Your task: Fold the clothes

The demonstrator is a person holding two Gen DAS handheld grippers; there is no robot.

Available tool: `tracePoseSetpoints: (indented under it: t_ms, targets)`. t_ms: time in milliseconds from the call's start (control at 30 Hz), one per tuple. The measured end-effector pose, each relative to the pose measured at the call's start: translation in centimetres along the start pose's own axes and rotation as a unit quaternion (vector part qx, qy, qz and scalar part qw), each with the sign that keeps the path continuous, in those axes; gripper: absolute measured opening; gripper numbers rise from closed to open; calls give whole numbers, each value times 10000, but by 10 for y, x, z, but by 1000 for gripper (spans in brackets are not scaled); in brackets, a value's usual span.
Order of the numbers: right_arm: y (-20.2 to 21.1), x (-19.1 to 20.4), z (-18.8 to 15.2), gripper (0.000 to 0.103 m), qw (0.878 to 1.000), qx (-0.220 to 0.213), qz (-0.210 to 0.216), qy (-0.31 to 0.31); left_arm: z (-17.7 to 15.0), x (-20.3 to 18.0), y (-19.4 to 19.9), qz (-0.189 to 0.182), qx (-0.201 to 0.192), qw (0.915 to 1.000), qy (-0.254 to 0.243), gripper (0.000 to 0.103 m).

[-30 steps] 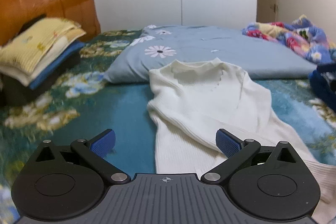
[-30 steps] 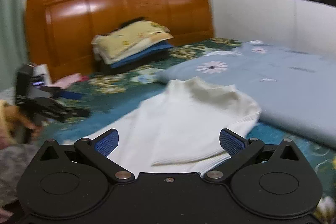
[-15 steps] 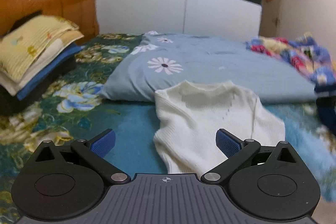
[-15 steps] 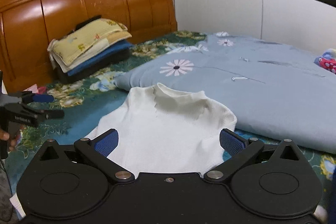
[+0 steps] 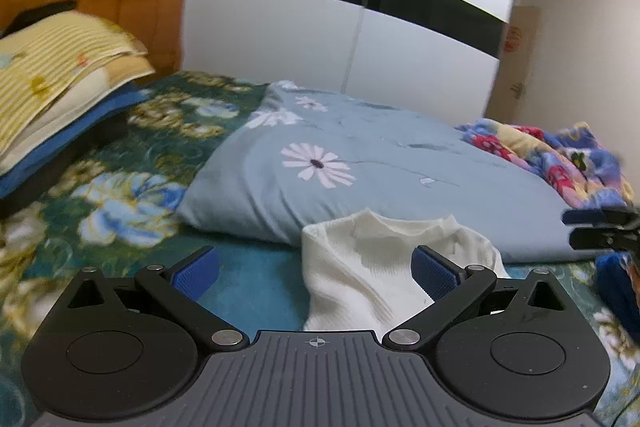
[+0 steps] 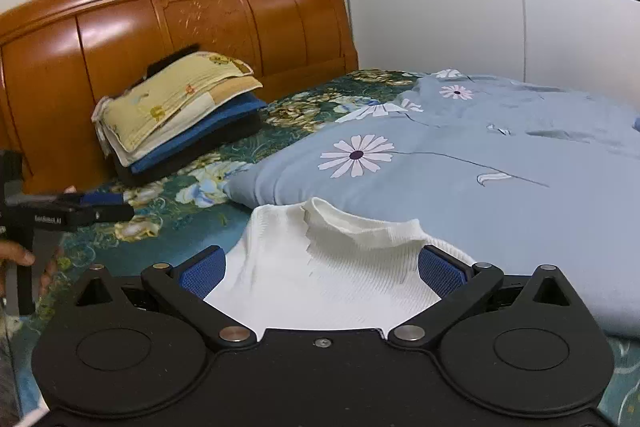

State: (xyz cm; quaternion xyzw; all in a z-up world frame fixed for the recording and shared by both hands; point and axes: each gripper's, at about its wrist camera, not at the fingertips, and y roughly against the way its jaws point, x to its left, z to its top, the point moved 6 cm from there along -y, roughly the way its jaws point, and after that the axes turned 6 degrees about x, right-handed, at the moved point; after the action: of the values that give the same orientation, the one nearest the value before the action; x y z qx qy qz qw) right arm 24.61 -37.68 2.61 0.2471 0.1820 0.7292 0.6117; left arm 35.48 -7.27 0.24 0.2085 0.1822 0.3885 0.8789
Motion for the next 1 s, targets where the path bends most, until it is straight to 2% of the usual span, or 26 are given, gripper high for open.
tracePoseSetpoints:
  t_ms: [67, 100, 300, 400, 900, 1000]
  targets:
    - [-8, -2, 3, 102, 9999, 35, -40, 158, 1, -8, -7, 58, -135, 9985, -534, 103]
    - [-12, -4, 4, 102, 9997, 58, -91, 239, 1, -10, -13, 68, -106, 9982, -592, 103]
    - [-29, -14, 6, 102, 9970, 42, -153, 757, 2, -20, -48, 94, 175, 9974, -696, 103]
    - [-40, -25, 6, 102, 9954, 81, -273, 910, 5, -21, -69, 274, 246, 9975, -606, 103]
    - [-105, -71, -4, 97, 9895, 459, -530, 1264, 6, -28, -146, -56, 610, 9938, -924, 100]
    - [-117, -78, -7, 96, 9881, 547, -576, 1316, 5, -28, -159, -61, 714, 9924, -998, 94]
